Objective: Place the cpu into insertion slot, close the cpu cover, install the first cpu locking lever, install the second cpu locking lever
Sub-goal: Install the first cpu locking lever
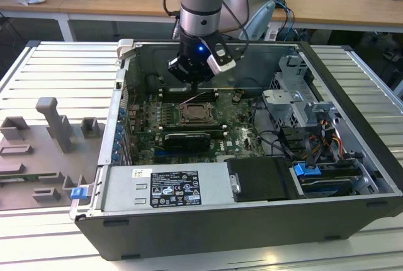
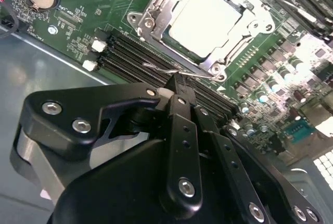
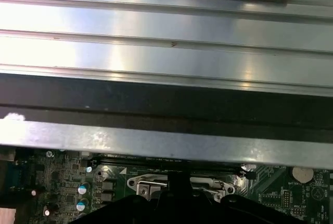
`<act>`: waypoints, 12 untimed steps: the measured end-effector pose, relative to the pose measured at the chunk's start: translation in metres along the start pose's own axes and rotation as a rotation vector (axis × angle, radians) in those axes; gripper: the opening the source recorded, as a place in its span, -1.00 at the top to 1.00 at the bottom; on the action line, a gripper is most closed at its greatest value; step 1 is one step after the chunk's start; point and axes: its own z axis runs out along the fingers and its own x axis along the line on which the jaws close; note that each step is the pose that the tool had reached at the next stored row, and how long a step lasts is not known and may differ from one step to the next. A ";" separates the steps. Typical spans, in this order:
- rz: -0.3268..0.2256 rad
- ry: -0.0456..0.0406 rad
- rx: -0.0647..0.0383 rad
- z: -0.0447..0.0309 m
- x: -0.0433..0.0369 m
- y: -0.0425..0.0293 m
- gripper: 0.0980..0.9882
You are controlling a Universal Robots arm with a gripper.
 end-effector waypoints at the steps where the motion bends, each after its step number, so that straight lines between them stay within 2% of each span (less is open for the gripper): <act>1: 0.000 0.0000 0.000 0.0017 -0.0015 0.0004 0.98; 3: 0.000 0.0000 -0.001 0.0028 -0.0028 0.0004 0.98; 4: 0.000 0.0000 -0.004 0.0030 -0.0032 0.0003 0.98; 6: 0.000 -0.0010 -0.017 0.0035 -0.0040 0.0002 0.98; 7: 0.000 -0.0014 -0.018 0.0040 -0.0046 0.0002 0.98; 12: 0.000 -0.0012 -0.020 0.0060 -0.0085 -0.0002 0.98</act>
